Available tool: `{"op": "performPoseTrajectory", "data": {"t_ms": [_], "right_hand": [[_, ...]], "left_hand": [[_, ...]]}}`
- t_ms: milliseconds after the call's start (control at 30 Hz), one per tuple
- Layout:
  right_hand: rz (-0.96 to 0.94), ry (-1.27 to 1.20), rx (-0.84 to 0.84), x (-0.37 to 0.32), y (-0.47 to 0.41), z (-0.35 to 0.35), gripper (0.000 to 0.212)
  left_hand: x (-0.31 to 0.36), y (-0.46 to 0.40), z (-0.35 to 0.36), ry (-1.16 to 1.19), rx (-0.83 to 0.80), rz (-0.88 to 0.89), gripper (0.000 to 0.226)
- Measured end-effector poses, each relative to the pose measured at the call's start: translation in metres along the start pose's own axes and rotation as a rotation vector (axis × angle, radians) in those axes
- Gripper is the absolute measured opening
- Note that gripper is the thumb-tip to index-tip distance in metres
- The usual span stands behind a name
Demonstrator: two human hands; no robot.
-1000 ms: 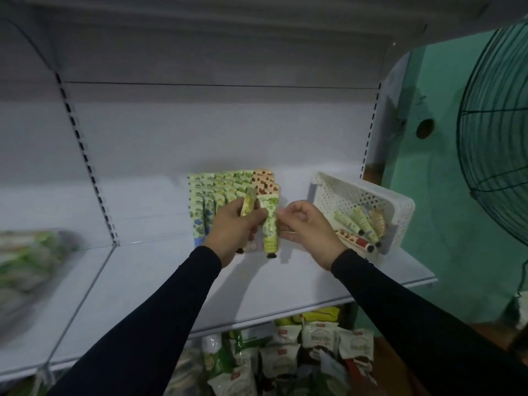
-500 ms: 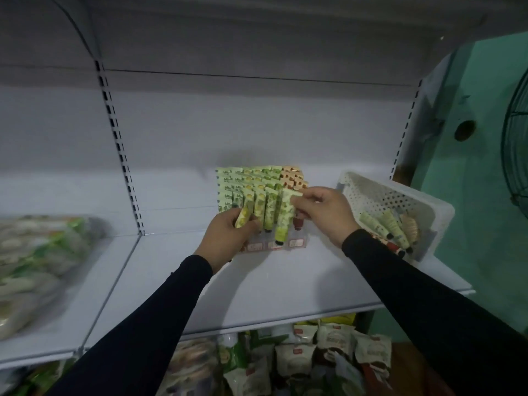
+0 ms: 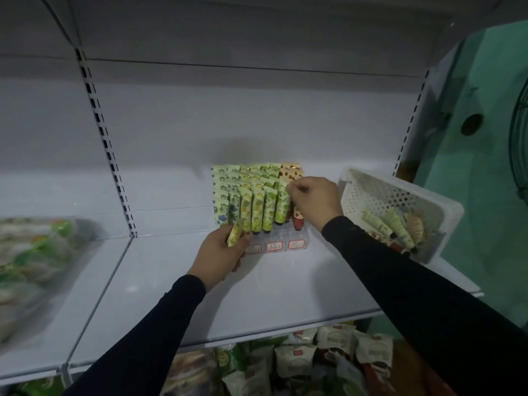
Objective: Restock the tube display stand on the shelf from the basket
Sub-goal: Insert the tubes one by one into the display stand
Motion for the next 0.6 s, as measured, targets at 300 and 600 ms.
{"op": "performPoseTrajectory", "data": {"t_ms": [300, 600], "right_hand": [[0.012, 0.064, -0.056, 0.009, -0.005, 0.016, 0.021], [-0.022, 0.139, -0.073, 0.005, -0.011, 0.018, 0.036]], "left_hand": [[-0.018, -0.005, 0.004, 0.069, -0.026, -0.020, 0.020], [-0.023, -0.002, 0.007, 0.141, -0.031, -0.038, 0.025]]}}
Point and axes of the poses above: each hand's wrist, its own y-axis away from the middle knuckle, its own z-axis out of the palm, x = y × z, the point moved 7 cm from there along -y, towards the middle knuckle, and after that the axes turned 7 degrees about -x, right-handed, at the moved point
